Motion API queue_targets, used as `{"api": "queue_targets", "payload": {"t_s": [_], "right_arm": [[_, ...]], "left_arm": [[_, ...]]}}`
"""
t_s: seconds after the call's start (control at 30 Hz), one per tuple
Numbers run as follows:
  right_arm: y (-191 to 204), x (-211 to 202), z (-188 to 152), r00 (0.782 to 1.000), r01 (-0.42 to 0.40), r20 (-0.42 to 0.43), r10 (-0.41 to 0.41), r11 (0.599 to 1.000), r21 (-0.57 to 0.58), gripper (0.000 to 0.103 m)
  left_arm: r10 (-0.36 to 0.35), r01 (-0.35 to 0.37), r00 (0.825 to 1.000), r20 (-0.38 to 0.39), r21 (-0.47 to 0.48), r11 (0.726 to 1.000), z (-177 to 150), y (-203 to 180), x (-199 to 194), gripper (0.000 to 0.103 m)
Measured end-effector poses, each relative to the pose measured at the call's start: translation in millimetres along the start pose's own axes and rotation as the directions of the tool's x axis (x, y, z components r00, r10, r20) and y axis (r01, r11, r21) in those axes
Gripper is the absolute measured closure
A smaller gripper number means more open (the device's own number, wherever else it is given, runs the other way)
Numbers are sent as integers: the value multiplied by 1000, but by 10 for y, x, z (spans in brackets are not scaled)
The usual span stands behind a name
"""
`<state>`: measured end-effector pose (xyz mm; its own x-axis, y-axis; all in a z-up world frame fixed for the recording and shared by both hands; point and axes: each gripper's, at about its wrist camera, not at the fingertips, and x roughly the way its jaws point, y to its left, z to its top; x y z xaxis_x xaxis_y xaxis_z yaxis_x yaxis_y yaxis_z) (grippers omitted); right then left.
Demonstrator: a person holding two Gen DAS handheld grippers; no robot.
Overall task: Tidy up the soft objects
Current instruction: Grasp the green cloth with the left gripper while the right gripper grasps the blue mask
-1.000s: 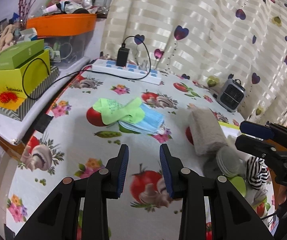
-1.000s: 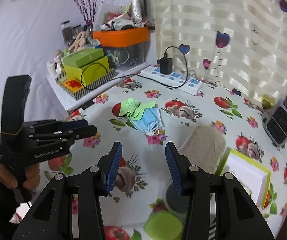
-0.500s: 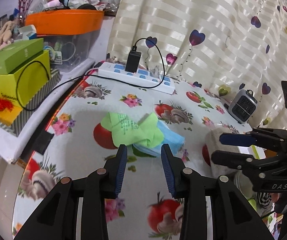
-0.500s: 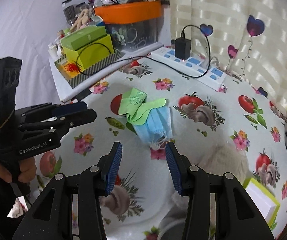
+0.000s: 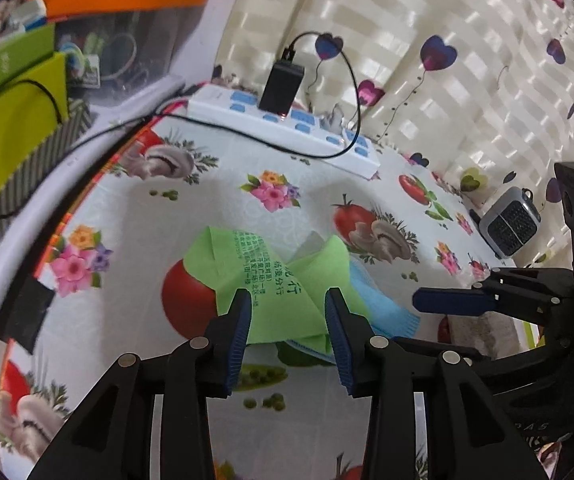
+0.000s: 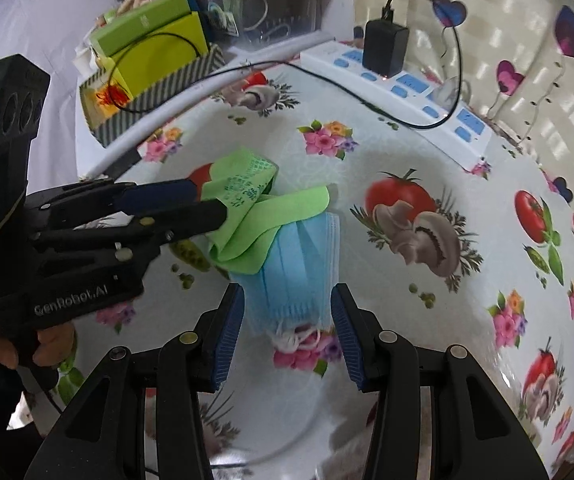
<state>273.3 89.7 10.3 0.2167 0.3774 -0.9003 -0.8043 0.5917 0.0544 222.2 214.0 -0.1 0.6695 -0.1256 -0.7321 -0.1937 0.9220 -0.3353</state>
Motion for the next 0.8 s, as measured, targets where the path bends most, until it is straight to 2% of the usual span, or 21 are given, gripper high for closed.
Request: {"api": "queue_targets", "payload": {"t_s": [0.23,0.27,0.3,0.33,0.4,0.53,0.8], "right_arm": [[-73,275,73,996,31,-83,-29,999,27,57],[-83,295,68,996,30,-86,-27,999,28,64],[-86,305,68,996,30,-87,-28,999,26,76],[-85,308,62,996,30,-86,-28,999,26,79],[-56,297,40,996,29,-82,-28,999,17,89],[15,237,-8,996,45,-74,-45,999,-10,93],[-35,23,-161,997,68,-36,-68,998,17,94]], "left_arm": [[-13,12,999,-46,-17,1000,0,56,238,66],[-19,18,999,-51,-19,1000,-8,67,264,66],[-21,21,998,-52,-19,1000,-12,73,275,66],[-22,21,998,-53,-18,1000,-15,80,284,67],[-19,19,999,-49,-14,1000,-23,83,293,77],[-15,15,999,-39,1,1000,-38,65,254,95],[-18,18,1000,-3,-24,1000,-157,118,1,99]]}}
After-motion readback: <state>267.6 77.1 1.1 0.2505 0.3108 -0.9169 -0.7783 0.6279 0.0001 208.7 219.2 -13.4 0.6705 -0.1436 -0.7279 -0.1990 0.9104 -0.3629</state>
